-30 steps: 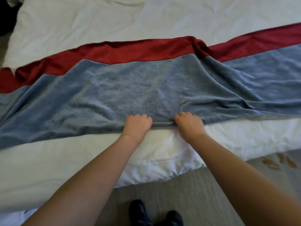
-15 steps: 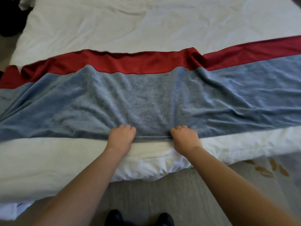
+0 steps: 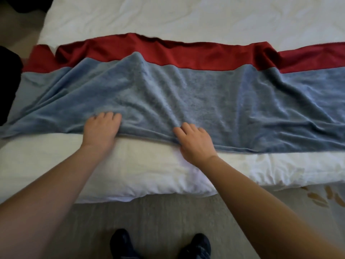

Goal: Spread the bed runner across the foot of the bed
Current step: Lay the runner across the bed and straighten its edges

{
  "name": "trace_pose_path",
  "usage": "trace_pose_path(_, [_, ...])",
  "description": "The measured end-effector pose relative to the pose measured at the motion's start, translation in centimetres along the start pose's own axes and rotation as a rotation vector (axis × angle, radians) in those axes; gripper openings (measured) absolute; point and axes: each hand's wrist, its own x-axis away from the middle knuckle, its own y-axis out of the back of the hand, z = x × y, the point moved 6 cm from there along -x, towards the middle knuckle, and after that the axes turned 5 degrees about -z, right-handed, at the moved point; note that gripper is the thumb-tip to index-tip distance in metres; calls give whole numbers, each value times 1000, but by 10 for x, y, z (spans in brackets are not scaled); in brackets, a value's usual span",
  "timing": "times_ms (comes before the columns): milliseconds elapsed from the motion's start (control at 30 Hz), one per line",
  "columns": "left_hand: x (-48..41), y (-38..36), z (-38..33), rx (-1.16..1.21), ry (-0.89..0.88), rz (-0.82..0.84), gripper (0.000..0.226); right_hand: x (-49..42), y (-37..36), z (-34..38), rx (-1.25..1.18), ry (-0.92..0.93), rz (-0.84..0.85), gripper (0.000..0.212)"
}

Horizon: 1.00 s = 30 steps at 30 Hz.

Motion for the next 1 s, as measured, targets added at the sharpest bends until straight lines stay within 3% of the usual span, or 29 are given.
trace_pose_path(100, [4,-4,36,8,34,-41,18,-33,-8,53,-23,36,-5,29])
trace_pose_path(267, [18,-40,74,134,-17,16,12,-58,-33,87,-145,-239,98,27])
trace_pose_path(467, [55,-47,66,217,-320,-55,34,-43,-40,108,3,-196,222,28])
trace_pose_path(533, [59,-53,78,218,-342,-62,33,-45,-38,117,31,-172,225,26])
trace_pose_path(867, [73,-81,220,96,-16,-206,22,-131,-30,278,34,161,-106,29])
trace_pose_path(1000, [78,-98,264,96,123,-143,17,-153,-44,318,36,199,18,25])
